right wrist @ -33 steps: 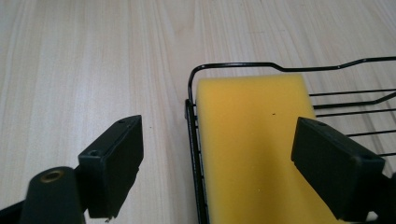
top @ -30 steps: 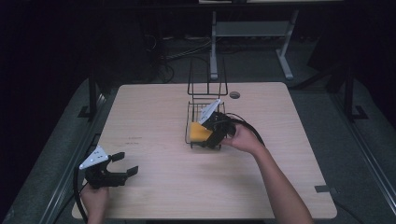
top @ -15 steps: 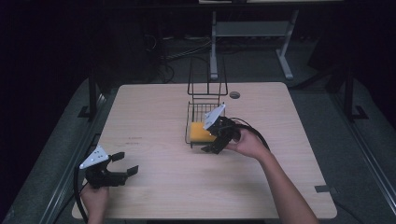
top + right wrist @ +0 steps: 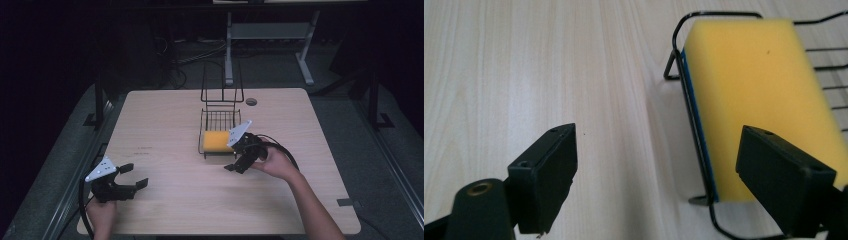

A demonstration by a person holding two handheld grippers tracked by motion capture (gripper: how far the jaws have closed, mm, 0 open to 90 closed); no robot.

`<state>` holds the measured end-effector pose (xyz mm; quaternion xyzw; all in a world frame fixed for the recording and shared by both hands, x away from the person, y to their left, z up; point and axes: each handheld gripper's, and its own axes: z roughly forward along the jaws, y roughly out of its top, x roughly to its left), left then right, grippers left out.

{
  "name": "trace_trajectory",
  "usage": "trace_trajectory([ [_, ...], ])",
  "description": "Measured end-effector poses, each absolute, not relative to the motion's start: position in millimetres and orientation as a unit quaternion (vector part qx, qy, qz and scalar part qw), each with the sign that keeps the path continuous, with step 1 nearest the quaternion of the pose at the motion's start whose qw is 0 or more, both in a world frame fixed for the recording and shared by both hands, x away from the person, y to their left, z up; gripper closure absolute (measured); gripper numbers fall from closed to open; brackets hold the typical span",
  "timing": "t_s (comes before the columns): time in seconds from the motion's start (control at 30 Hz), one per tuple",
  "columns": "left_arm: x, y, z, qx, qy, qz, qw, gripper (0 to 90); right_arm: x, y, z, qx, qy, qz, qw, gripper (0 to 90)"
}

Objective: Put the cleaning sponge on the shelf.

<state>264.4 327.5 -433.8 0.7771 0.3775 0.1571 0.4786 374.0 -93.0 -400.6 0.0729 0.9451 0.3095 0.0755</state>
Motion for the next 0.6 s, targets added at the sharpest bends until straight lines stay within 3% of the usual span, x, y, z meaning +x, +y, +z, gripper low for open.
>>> trace_trajectory([
  [0.6,263,327,-434,0.780,0.376,0.157,0.476,14.1,359,-119,-406,0.093,0.945,0.304,0.073,16.5],
])
